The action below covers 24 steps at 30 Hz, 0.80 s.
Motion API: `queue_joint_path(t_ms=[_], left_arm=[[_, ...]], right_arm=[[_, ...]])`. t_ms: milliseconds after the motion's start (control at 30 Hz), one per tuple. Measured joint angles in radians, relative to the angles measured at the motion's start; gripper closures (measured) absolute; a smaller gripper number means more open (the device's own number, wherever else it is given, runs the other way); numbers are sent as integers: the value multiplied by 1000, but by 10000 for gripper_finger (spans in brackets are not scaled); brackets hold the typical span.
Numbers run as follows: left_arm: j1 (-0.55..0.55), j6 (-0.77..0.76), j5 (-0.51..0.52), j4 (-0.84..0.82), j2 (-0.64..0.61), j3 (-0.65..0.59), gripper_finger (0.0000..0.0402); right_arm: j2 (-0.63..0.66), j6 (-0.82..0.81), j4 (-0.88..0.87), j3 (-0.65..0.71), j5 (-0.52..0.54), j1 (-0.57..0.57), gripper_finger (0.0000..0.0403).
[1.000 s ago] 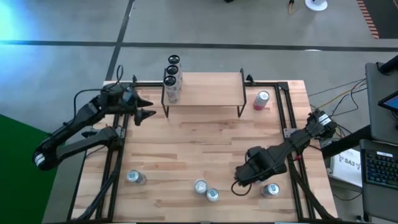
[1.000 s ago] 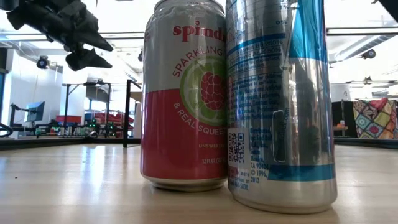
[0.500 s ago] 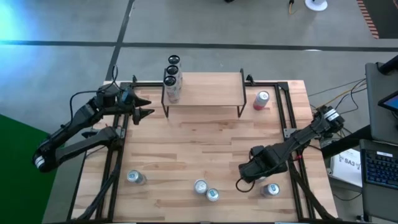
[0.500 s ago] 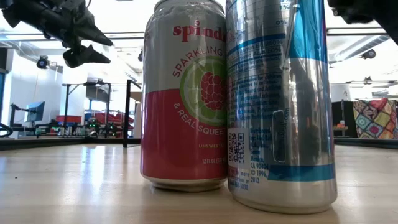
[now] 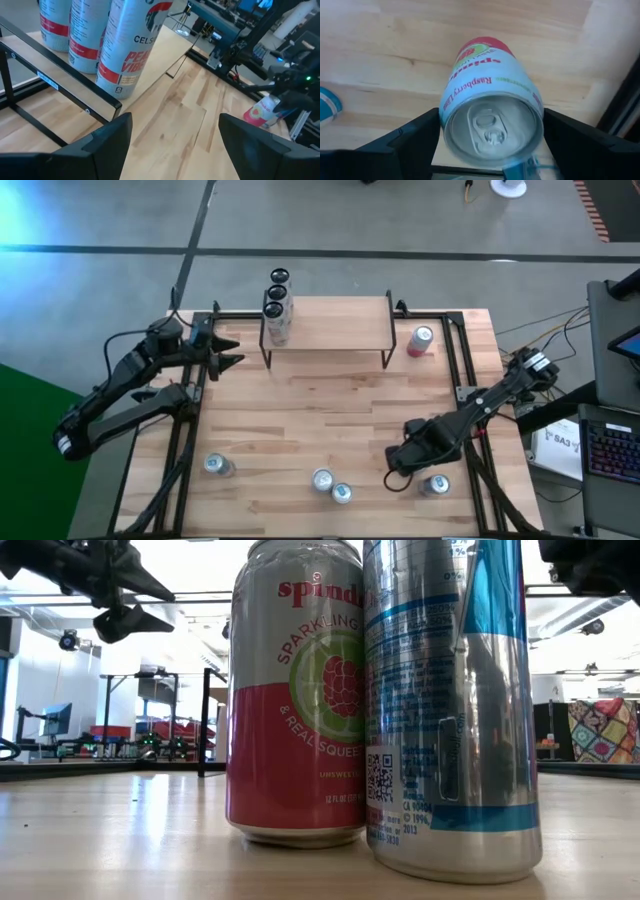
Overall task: Place canned beverage on shelf
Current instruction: Put the bottom right pink-white soda can on the shelf
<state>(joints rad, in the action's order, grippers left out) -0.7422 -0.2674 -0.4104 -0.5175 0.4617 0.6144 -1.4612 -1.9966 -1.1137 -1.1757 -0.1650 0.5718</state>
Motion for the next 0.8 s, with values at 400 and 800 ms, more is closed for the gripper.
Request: queue_joint_path(t_ms=[400, 800], left_arm=[[0, -73, -1, 0, -66, 0, 119], [0, -50, -302, 23, -89, 1, 119]], right_arm=[[-10, 134, -7, -15, 75, -1, 117], [-5, 372, -46, -218, 186, -54, 115]])
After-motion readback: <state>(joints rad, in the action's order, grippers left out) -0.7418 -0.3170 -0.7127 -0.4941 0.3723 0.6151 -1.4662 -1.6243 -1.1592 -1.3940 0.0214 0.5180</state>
